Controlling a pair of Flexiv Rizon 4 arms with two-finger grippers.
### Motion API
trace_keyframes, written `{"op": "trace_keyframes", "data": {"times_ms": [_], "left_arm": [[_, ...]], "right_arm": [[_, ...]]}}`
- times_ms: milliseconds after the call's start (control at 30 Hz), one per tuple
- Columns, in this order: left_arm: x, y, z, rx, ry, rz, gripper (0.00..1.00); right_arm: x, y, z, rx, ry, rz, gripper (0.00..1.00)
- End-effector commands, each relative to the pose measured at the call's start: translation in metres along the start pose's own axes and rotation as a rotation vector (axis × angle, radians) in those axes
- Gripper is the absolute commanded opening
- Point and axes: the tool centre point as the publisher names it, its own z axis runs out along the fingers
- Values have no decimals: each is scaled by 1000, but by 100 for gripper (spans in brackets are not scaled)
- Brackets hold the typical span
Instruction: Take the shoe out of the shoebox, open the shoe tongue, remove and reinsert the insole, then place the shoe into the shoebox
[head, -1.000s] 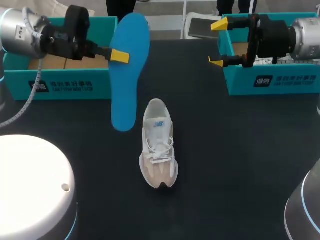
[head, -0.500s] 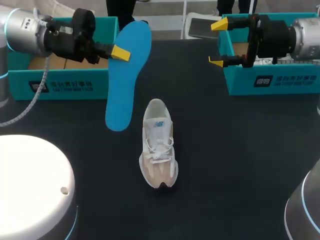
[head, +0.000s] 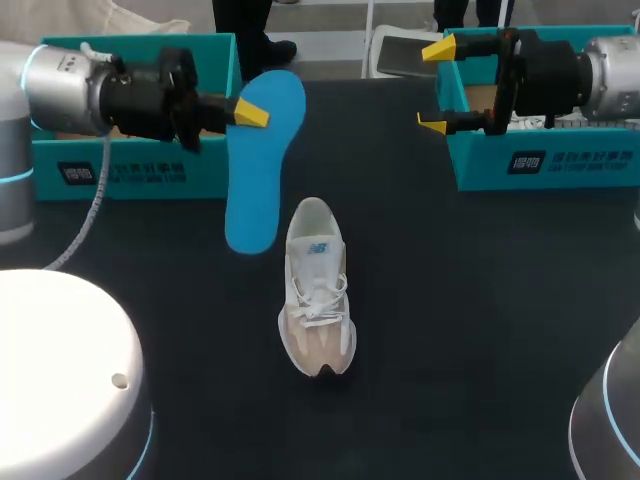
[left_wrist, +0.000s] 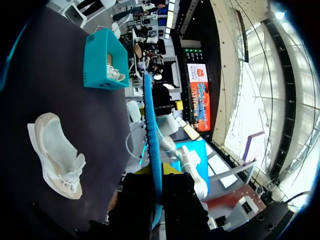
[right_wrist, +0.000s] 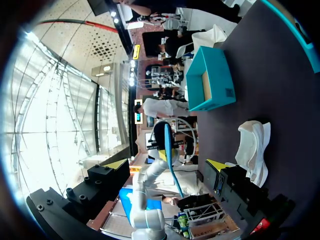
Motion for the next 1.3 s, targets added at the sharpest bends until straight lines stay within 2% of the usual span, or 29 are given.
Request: {"op": "trace_keyframes", "data": {"times_ms": [33, 400, 500, 600, 933, 1033, 1300], "left_arm": [[-13, -4, 7, 13, 46, -1, 0], [-31, -17, 23, 59, 58, -23, 0], [-36, -21, 25, 81, 56, -29, 0], [-40, -25, 27, 97, 56, -39, 0], [-48, -33, 31, 122, 54, -69, 0], [-48, -33, 32, 122, 55, -72, 0], [-47, -33, 33, 119, 55, -81, 0]], "right_arm": [[0, 0, 1, 0, -3, 1, 100], [0, 0, 1, 0, -3, 1, 100], [6, -8, 9, -30, -164, -33, 100], [9, -15, 19, -50, -268, -48, 100], [17, -31, 45, -84, -452, -120, 100], [21, -38, 52, -118, -527, -114, 100], [21, -38, 52, -118, -527, -114, 100]]}}
